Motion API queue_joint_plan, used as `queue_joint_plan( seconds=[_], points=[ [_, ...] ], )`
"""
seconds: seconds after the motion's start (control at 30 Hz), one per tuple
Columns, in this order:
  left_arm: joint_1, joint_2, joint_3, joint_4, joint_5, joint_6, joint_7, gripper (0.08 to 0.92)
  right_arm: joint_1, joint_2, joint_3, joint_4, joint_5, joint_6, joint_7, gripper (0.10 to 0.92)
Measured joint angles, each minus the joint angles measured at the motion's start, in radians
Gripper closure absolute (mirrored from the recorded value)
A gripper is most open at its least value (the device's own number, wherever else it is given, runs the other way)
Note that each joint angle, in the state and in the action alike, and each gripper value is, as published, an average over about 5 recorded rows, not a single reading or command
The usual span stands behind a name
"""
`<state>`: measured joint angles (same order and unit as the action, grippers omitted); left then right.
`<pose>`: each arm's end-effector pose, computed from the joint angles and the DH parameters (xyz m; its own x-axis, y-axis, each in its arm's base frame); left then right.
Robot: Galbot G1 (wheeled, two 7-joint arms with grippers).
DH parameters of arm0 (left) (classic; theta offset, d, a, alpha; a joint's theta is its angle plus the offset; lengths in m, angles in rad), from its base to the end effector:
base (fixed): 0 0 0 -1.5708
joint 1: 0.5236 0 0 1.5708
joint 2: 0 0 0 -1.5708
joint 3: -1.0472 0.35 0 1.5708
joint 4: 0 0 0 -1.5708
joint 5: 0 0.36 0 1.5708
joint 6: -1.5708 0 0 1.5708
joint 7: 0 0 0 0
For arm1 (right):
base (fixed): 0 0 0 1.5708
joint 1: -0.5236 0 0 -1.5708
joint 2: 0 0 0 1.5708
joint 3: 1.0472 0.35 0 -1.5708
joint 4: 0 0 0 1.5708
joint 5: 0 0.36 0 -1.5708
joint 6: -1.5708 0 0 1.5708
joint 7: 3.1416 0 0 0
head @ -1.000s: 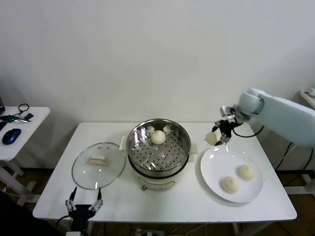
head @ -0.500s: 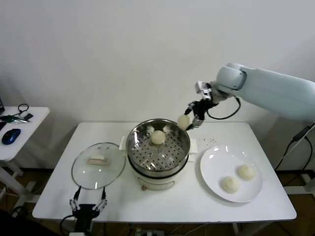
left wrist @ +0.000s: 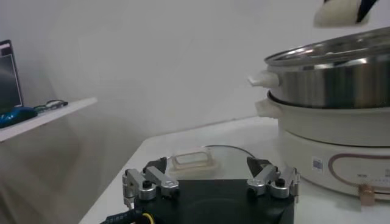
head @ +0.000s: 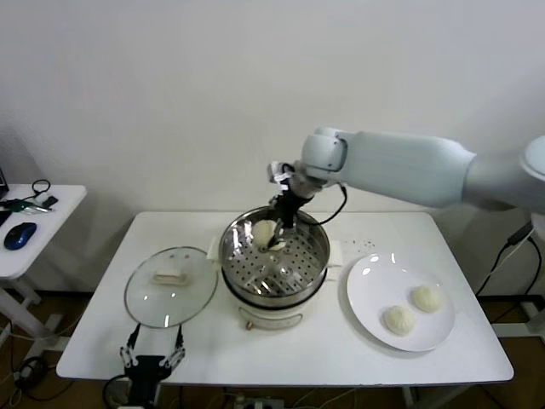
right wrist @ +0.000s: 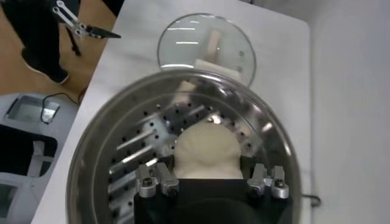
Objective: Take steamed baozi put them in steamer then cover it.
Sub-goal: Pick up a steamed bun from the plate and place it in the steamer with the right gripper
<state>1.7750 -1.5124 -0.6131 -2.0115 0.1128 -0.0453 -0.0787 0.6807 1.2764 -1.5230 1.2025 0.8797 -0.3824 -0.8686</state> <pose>0.1128 0.0405 -0.3609 -0.9682 -0.1233 0.2178 -0.0725 0.9711 0.2275 0.5630 0.1465 -0.0666 -0.0595 -0.3691 0.9275 -0.9744 -0.1804 -0.1343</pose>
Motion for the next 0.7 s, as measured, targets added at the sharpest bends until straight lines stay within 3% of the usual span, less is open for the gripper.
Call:
queue_joint_plan(
  seconds=[0.7],
  points=[
    [-0.024,0.007,-0.006,0.013,-0.011,0.0,-0.001,0.177,-0.09,0.111,-0.027,-0.09,-0.036,-0.003,0.009,0.324]
  ],
)
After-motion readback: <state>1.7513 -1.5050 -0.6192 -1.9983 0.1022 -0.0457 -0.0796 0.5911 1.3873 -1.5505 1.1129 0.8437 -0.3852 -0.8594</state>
